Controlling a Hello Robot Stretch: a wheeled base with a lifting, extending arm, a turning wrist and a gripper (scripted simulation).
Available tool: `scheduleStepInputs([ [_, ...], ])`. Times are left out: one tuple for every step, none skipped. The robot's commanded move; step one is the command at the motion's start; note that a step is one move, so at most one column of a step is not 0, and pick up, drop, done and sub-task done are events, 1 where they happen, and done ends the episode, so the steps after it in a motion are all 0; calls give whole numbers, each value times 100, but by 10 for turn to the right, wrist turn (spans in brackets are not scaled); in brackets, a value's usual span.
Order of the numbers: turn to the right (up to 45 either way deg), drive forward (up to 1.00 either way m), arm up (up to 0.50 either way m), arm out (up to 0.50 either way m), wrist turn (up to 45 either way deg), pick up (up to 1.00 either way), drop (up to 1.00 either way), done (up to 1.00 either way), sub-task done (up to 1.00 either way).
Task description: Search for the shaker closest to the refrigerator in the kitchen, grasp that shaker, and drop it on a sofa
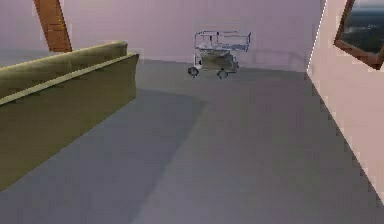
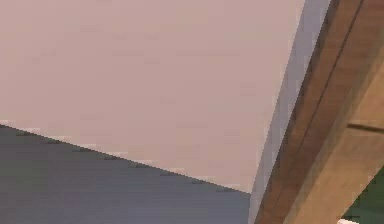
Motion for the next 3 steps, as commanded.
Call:
scheduleStepInputs([
  [-60,0,0,0,0,0,0,0,0],
  [0,100,0,0,0,0,0,0,0],
  [0,100,0,0,0,0,0,0,0],
])
